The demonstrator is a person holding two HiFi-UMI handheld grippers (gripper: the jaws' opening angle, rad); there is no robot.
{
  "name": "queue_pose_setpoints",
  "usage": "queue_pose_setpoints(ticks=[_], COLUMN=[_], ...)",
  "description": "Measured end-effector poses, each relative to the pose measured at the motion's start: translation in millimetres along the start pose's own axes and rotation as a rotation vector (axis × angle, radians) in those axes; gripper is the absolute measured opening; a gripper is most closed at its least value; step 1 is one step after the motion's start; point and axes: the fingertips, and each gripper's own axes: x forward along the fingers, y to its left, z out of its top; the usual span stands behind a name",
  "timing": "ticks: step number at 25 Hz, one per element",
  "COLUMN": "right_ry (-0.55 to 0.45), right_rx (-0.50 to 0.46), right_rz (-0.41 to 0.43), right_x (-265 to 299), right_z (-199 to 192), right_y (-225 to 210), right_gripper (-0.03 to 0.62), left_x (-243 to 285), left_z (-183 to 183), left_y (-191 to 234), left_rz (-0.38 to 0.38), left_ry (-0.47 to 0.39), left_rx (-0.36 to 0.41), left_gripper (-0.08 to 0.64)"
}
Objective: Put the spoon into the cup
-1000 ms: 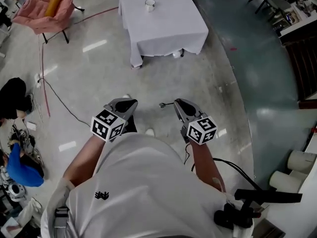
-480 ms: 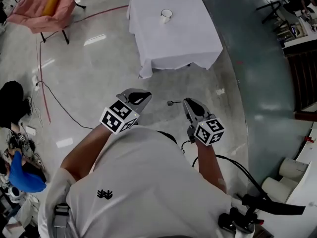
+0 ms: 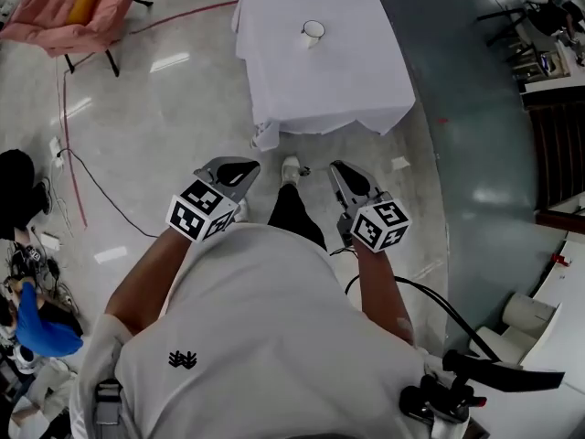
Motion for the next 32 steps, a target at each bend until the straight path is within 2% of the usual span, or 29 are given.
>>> queue_pose_setpoints(ticks=[7, 15, 23, 32], right_ry=[-0.009, 0.006, 0.010, 0.043], right_rx=[-0.021, -0.079, -0.044, -0.052], right_rz=[0.053, 0.152, 0.172, 0.193], right_x=[60, 128, 202, 278], right_z=[54, 132, 170, 185], right_y=[-74, -167, -256, -310], right_gripper=[0.041, 0.041, 0.041, 0.041], left_x=[29, 89, 137, 153], left_z=[43, 114, 147, 156], left_y=[56, 102, 133, 167], left_rz=[0.114, 0.222, 0.305, 0.406], left_ry=[-0.022, -0.047, -0.034, -0.020], left_rx=[-0.039, -0.093, -0.128, -0.189], left_gripper=[0.006, 0.006, 0.006, 0.006])
